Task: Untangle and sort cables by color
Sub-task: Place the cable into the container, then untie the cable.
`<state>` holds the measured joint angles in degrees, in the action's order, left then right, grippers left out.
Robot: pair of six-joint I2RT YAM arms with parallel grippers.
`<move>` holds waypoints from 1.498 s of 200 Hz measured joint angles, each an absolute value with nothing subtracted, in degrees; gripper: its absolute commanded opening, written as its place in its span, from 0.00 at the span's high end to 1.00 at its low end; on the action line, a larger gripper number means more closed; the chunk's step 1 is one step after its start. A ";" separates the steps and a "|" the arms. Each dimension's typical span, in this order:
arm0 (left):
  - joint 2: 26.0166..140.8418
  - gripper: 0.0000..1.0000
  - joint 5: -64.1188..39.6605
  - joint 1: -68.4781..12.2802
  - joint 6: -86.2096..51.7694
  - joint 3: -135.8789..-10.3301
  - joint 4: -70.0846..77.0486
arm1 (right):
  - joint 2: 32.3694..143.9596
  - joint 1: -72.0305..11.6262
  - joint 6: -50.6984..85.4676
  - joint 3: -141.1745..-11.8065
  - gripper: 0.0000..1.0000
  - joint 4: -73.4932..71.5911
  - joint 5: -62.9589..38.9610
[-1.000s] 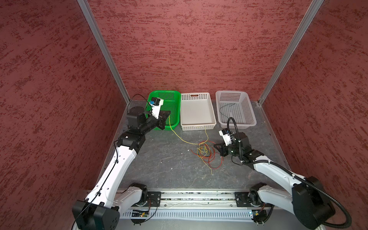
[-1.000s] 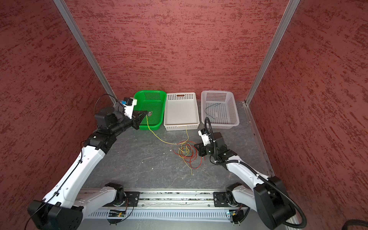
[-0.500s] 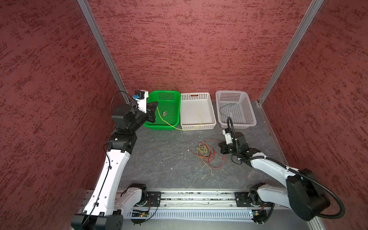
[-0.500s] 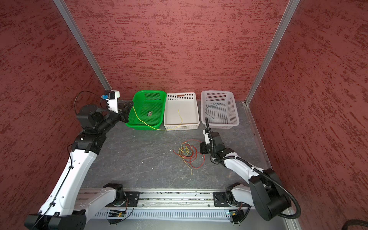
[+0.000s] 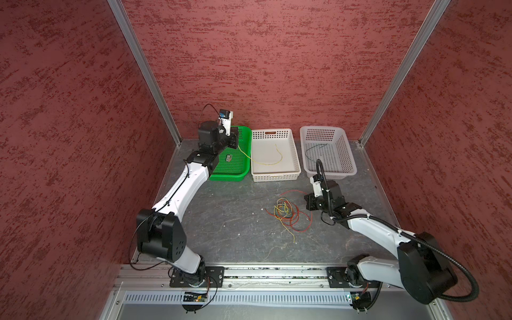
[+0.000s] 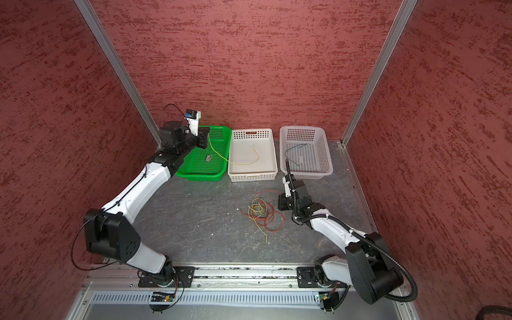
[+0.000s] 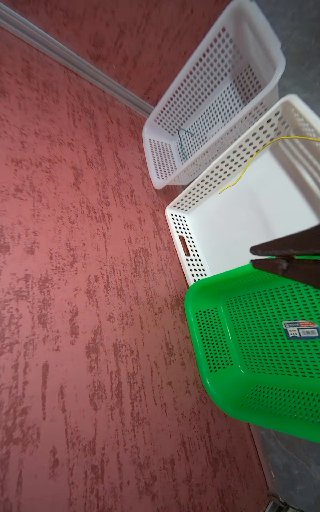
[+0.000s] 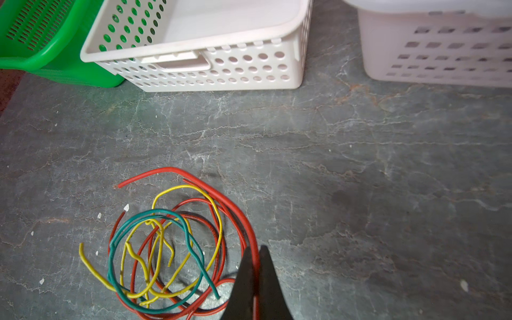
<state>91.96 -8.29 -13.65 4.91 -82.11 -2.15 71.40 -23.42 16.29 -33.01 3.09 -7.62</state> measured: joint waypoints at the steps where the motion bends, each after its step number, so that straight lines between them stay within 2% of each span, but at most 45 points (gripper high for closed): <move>1: 92.42 1.00 -8.03 -13.80 4.99 -82.43 -1.98 | 71.37 -23.42 16.29 -33.01 1.00 3.11 -7.62; 85: 122.10 1.00 6.50 -22.68 16.91 -110.43 -1.67 | 68.88 -23.42 16.58 -33.28 1.00 4.49 -7.40; 114: 128.35 1.00 10.09 -25.08 21.19 -114.41 -3.49 | 67.61 -23.42 16.75 -33.28 1.00 4.56 -7.40; 122: 129.49 0.85 10.92 -25.76 22.17 -114.91 -4.10 | 67.61 -23.42 16.88 -33.28 1.00 4.56 -7.42; 142: 131.41 0.27 12.21 -27.05 23.66 -115.59 -5.39 | 67.61 -23.42 17.17 -33.28 1.00 4.49 -7.57; 160: 131.79 0.00 12.69 -27.94 23.90 -115.57 -6.59 | 67.61 -23.42 17.37 -33.28 1.00 4.49 -7.77; 180: 130.65 0.01 11.94 -28.49 23.09 -113.89 -6.35 | 67.61 -23.42 17.39 -33.28 1.00 4.43 -7.86; 198: 126.10 0.01 8.56 -28.62 21.89 -107.46 -5.78 | 67.70 -23.42 17.37 -33.30 1.00 4.34 -7.88; 232: 111.22 0.01 -4.08 -27.75 17.76 -90.56 -1.06 | 68.58 -23.42 17.23 -35.07 1.00 4.54 -7.90; 270: 94.91 0.00 -17.63 -24.82 13.43 -77.36 6.63 | 69.38 -23.42 16.86 -37.87 1.00 4.29 -7.92; 299: 86.59 0.01 -24.84 -24.16 12.84 -70.26 8.01 | 70.48 -23.42 16.53 -38.65 1.00 4.12 -8.14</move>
